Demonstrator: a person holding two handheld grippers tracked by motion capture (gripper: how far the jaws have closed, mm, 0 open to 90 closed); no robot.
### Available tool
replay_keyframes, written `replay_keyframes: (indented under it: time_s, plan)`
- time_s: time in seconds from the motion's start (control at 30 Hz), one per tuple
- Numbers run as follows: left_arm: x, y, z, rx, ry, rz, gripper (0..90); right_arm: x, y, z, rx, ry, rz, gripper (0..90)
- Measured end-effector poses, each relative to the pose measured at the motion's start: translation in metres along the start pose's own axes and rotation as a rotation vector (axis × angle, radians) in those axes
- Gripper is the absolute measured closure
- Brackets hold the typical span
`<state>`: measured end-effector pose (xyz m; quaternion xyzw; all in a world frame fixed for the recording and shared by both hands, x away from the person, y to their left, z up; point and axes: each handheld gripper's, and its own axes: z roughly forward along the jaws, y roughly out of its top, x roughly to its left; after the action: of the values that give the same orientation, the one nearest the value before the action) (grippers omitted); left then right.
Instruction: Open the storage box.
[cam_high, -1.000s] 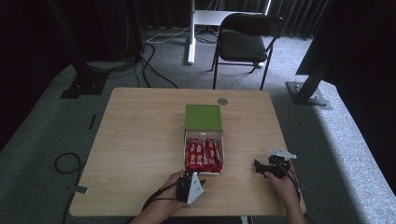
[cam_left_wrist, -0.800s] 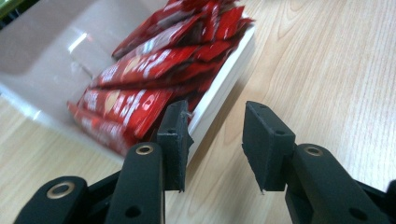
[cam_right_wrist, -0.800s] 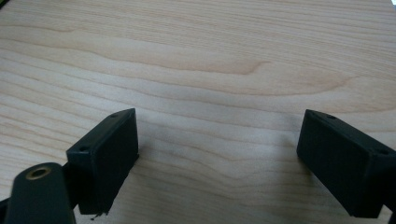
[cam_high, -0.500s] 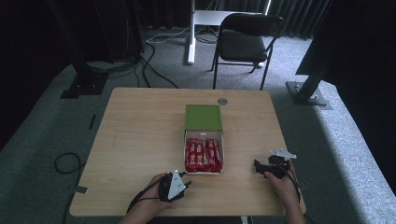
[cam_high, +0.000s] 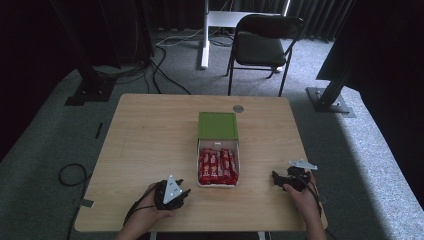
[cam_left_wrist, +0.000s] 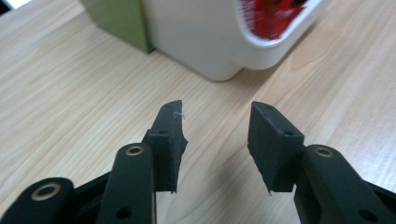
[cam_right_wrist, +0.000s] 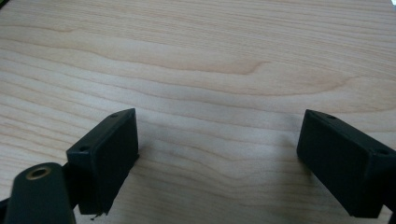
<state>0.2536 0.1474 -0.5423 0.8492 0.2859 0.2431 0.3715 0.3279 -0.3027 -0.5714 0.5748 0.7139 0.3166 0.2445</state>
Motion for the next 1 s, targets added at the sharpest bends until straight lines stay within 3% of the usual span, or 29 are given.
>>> replay_keyframes:
  time_s: [0.13, 0.33, 0.47, 0.53, 0.7, 0.8, 1.0]
  plan:
    - [0.011, -0.004, -0.002, 0.012, 0.007, -0.057, 42.6, 0.0, 0.0, 0.0, 0.0, 0.0, 0.0, 12.2]
    - [0.027, -0.011, -0.005, 0.021, 0.042, -0.134, 31.6, 0.0, 0.0, 0.0, -0.001, 0.0, 0.0, 12.2]
    - [0.037, -0.017, -0.006, 0.039, 0.08, -0.206, 15.5, 0.0, 0.0, 0.0, 0.0, 0.0, 0.0, 12.1]
    - [0.042, -0.02, -0.007, 0.059, 0.098, -0.222, 15.5, 0.0, 0.0, 0.0, 0.0, 0.0, 0.0, 12.2]
    - [0.056, -0.027, -0.009, 0.039, 0.155, -0.309, 12.6, 0.0, 0.0, 0.0, -0.001, 0.0, -0.003, 12.2]
    - [0.063, -0.032, -0.01, 0.051, 0.194, -0.311, 10.3, 0.0, 0.0, 0.0, -0.001, 0.0, -0.004, 12.2]
    - [0.072, -0.042, -0.013, 0.065, 0.226, -0.335, 10.0, 0.0, 0.0, 0.0, -0.001, 0.0, -0.004, 12.1]
